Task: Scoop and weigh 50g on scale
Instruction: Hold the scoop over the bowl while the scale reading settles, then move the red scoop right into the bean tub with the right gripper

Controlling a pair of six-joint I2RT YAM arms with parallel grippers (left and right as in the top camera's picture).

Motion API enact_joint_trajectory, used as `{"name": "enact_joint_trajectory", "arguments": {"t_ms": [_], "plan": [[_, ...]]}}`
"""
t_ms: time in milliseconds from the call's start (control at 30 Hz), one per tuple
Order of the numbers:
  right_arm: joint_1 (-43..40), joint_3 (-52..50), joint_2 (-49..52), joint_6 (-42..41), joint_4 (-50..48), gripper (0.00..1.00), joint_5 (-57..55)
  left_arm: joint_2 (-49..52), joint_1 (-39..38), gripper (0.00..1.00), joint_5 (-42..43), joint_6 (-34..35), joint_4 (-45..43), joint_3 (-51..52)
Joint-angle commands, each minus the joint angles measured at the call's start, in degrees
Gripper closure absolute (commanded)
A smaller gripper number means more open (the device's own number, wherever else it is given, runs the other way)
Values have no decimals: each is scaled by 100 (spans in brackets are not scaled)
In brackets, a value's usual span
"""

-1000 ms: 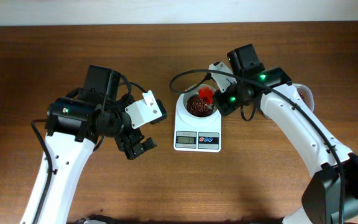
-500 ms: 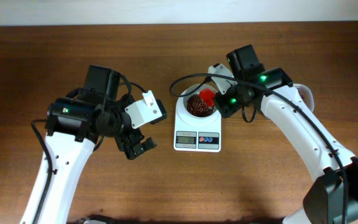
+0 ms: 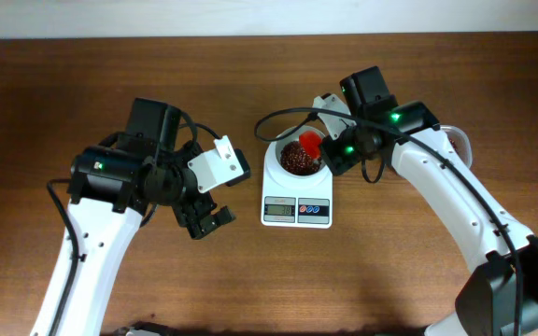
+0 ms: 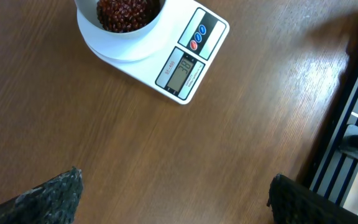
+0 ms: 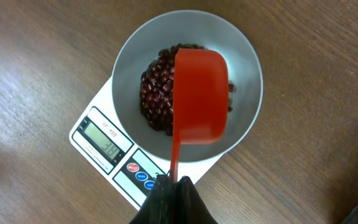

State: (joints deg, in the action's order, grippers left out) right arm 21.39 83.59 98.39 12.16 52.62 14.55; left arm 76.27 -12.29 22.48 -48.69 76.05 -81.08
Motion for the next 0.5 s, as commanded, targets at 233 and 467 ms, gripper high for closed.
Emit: {"name": "enact_joint_trajectory", "arguments": {"t_ms": [233, 467], "plan": [[-337, 525, -708, -63, 118, 96, -70, -76, 20, 1, 24, -87, 4, 48], [-1427, 525, -1449, -66, 752, 96, -2133, -76, 20, 1, 24, -87, 4, 48]]}}
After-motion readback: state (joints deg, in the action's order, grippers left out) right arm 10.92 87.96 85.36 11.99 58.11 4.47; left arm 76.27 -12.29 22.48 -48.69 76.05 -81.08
